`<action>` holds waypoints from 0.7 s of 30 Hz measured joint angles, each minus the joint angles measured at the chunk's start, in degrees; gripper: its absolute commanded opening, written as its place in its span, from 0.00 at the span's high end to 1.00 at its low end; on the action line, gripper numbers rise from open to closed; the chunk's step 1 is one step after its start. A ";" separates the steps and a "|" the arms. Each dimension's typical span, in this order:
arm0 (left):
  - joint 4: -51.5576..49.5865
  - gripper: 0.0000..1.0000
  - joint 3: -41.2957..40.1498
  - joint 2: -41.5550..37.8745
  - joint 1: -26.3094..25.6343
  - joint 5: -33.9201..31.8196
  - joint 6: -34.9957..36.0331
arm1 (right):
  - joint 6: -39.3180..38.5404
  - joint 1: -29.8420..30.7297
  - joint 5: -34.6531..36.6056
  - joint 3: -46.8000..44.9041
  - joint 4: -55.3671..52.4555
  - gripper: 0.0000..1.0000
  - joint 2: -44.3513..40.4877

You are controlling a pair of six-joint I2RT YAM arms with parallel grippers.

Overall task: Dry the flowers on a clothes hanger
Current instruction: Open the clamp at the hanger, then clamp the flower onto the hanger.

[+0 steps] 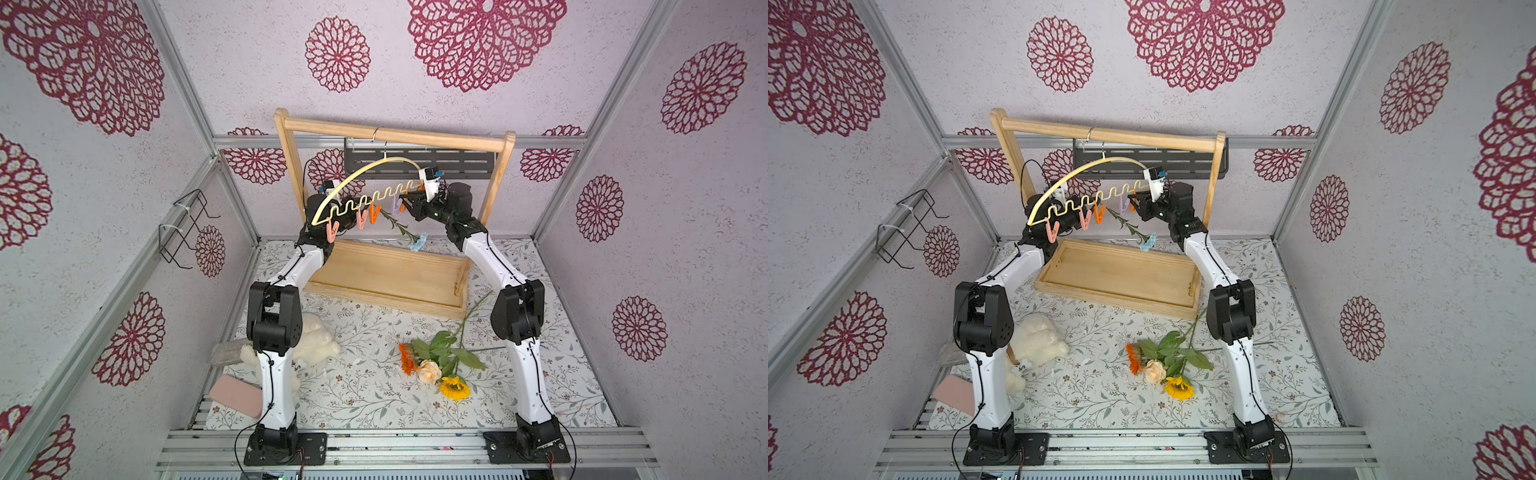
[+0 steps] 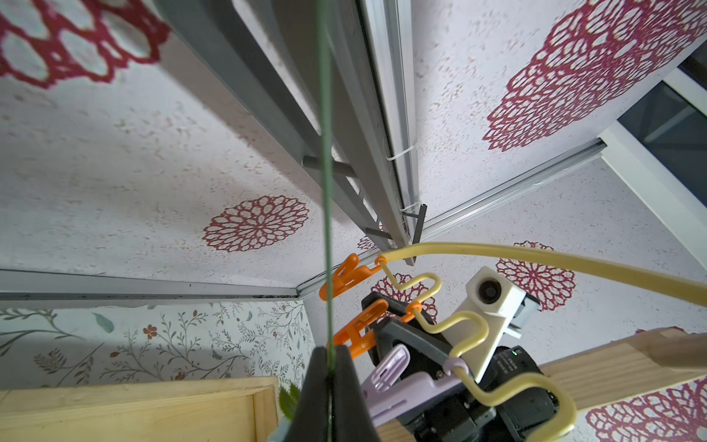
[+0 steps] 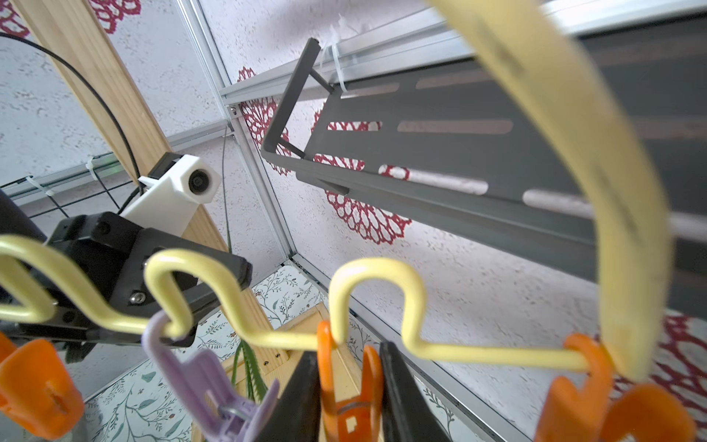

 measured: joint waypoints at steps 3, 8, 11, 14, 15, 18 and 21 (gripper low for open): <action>0.76 1.00 0.44 1.20 -0.31 0.09 -1.49 | -0.04 0.00 -1.05 0.00 -0.94 0.74 -0.42; 1.16 1.00 2.29 3.96 -0.68 0.52 -3.78 | -0.13 0.00 -2.78 0.00 -2.67 0.78 -0.70; 1.81 1.00 3.08 4.87 -0.74 0.85 -5.05 | -0.48 0.00 -4.13 0.00 -3.02 0.80 -0.87; 2.03 1.00 3.45 4.94 -0.74 1.57 -5.99 | -0.57 0.00 -4.63 0.00 -3.61 0.80 -1.16; 2.14 1.00 3.72 4.94 -0.74 1.81 -6.23 | -0.57 0.00 -4.76 0.00 -3.78 0.80 -1.16; 2.91 1.00 4.13 4.94 -0.76 2.23 -6.91 | -0.61 0.00 -5.33 0.00 -4.07 0.80 -1.18; 3.26 1.00 4.17 4.94 -0.76 2.71 -7.54 | -0.66 0.00 -5.70 0.00 -4.26 0.80 -1.18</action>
